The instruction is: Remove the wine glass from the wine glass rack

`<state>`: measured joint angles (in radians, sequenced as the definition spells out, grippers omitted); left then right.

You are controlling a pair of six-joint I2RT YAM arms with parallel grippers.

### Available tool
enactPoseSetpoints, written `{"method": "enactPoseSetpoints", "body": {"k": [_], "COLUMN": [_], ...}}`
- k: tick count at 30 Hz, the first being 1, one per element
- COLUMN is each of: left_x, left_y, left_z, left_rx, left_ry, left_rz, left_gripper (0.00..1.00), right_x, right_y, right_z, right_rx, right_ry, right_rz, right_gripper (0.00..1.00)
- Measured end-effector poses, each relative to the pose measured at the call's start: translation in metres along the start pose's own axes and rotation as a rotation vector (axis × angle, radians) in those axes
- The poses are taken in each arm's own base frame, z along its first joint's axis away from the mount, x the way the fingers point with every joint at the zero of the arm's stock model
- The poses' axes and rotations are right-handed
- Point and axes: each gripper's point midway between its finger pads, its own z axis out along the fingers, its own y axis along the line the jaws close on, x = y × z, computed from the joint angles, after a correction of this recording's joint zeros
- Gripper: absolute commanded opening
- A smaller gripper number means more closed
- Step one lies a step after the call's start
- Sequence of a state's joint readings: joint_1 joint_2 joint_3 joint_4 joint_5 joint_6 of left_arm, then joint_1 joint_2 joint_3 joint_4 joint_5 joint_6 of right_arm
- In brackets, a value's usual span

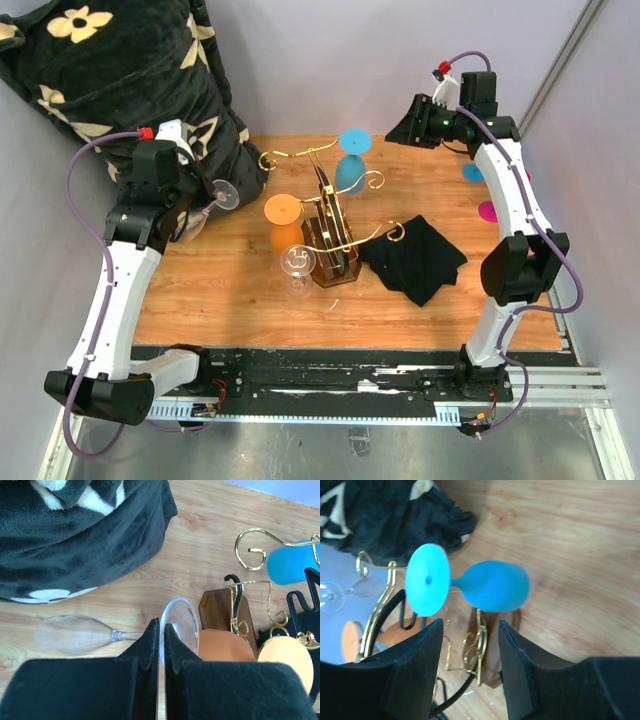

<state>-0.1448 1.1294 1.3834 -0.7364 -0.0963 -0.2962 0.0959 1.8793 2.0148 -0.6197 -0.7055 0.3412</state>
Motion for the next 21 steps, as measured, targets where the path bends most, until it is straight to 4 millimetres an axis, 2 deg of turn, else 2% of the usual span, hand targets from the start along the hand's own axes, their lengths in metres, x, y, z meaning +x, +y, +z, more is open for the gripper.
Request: {"method": "enactPoseSetpoints", "body": {"k": [3,8,12,15,17,18,21], "left_x": [0.0,0.003,0.015,0.019,0.006,-0.006,-0.064], "left_y": [0.0,0.01,0.015,0.006,-0.007,-0.016,-0.044], "left_z": [-0.004,-0.007,-0.006,-0.008,-0.015,-0.022,-0.059], "left_rx": [0.008,-0.047,-0.111,-0.086,-0.032,0.005,0.127], "left_ry": [-0.002,0.021,0.06,0.09,0.072,0.046,-0.106], "left_rz": [0.018,0.06,0.118,0.145,0.145,0.143,0.146], "left_gripper": [0.0,0.01,0.01,0.01,0.0,0.01,0.01], "right_x": [0.006,0.02,0.017,0.01,0.005,0.005,0.015], "right_y": [0.011,0.018,0.031,0.054,0.085,0.1,0.152], "right_z": [0.003,0.0,-0.012,-0.024,-0.031,-0.034,-0.046], "right_rx": [-0.075,-0.109,-0.116,-0.113,-0.149,-0.171,-0.265], "right_ry": [0.013,0.039,0.026,0.01,-0.001,-0.004,0.0], "right_rz": [0.055,0.114,0.082,0.005,-0.068,-0.099,-0.177], "right_gripper": [0.48,0.48,0.57,0.63,0.66,0.7,0.85]}}
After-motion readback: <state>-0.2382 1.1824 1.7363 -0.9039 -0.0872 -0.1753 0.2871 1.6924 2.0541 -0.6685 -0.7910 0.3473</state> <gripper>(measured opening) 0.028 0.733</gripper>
